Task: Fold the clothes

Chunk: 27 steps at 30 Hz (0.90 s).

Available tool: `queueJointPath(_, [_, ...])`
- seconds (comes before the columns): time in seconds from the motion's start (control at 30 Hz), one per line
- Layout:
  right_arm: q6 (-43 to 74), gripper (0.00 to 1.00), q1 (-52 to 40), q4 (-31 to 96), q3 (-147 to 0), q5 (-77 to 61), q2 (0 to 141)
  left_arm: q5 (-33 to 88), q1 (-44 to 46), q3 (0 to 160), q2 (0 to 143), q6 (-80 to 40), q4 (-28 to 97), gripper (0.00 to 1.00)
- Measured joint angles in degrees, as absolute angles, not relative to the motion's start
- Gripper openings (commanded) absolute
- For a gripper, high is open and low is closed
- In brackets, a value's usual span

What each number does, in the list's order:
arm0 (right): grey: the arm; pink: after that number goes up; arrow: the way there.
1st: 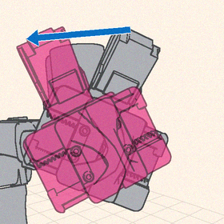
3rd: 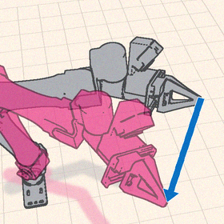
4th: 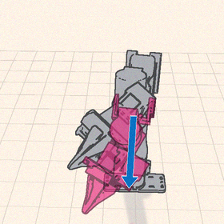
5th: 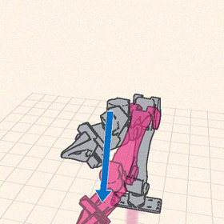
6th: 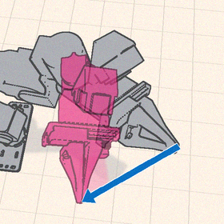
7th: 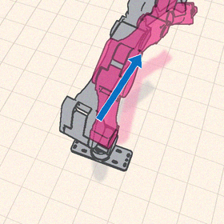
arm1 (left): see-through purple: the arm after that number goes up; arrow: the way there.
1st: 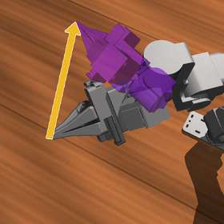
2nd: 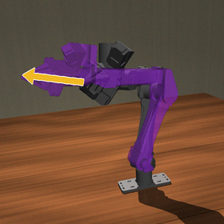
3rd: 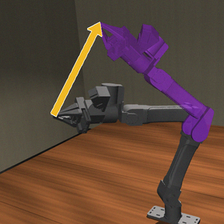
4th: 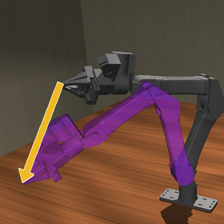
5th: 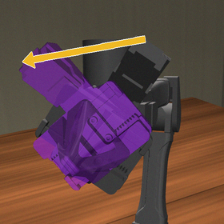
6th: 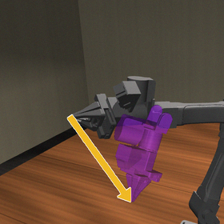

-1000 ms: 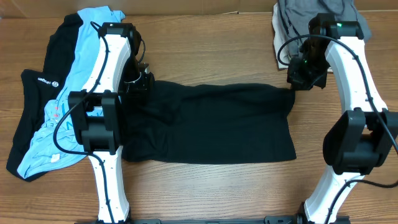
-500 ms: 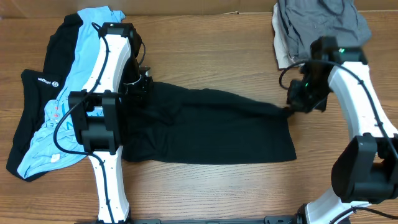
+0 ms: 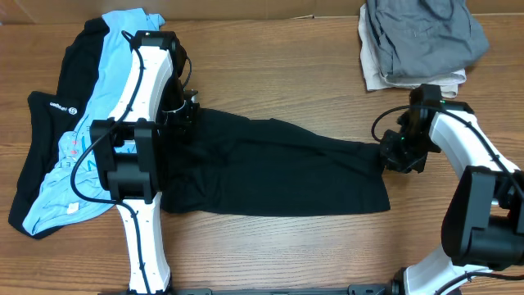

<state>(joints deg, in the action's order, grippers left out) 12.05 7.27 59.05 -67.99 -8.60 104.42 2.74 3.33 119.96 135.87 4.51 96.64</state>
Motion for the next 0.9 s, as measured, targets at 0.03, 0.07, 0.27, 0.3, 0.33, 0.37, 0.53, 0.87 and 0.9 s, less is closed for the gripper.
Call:
queueJointPath(0.03, [12.03, 0.51, 7.7, 58.59, -67.9, -8.58, 104.42, 2.72, 3.33, 119.92, 135.87, 4.6, 96.64, 0.04])
queueJointPath(0.07, [12.23, 0.6, 7.92, 58.24, -67.9, -8.56, 104.42, 2.72, 3.33, 119.92, 135.87, 4.69, 96.64, 0.04])
queueJointPath(0.27, [12.14, 0.8, 8.16, 57.43, -67.85, -9.04, 104.42, 2.74, 3.33, 119.92, 135.74, 4.71, 96.64, 0.19])
queueJointPath(0.3, [12.16, 0.81, 8.16, 57.32, -67.85, -9.21, 104.42, 2.74, 3.33, 119.92, 135.57, 4.75, 96.64, 0.25])
queueJointPath(0.33, [12.21, 0.82, 8.16, 57.17, -67.85, -9.37, 104.42, 2.74, 3.33, 119.94, 135.2, 4.71, 96.62, 0.3])
queueJointPath(0.37, [12.21, 0.83, 8.16, 57.08, -67.85, -9.63, 104.42, 2.74, 3.33, 119.94, 134.56, 4.6, 96.62, 0.37])
queueJointPath(0.53, [12.21, 0.86, 8.16, 57.04, -67.85, -10.22, 104.42, 2.76, 3.33, 122.17, 127.44, 4.58, 96.62, 0.65])
queueJointPath(0.87, [11.99, 0.87, 8.16, 61.25, -71.4, -11.18, 103.37, 4.71, 3.38, 129.93, 108.49, 4.82, 96.18, 0.66])
queueJointPath(0.9, [11.94, 0.88, 8.16, 62.28, -72.58, -11.29, 102.39, 5.54, 3.49, 130.04, 107.68, 4.95, 96.25, 0.66])
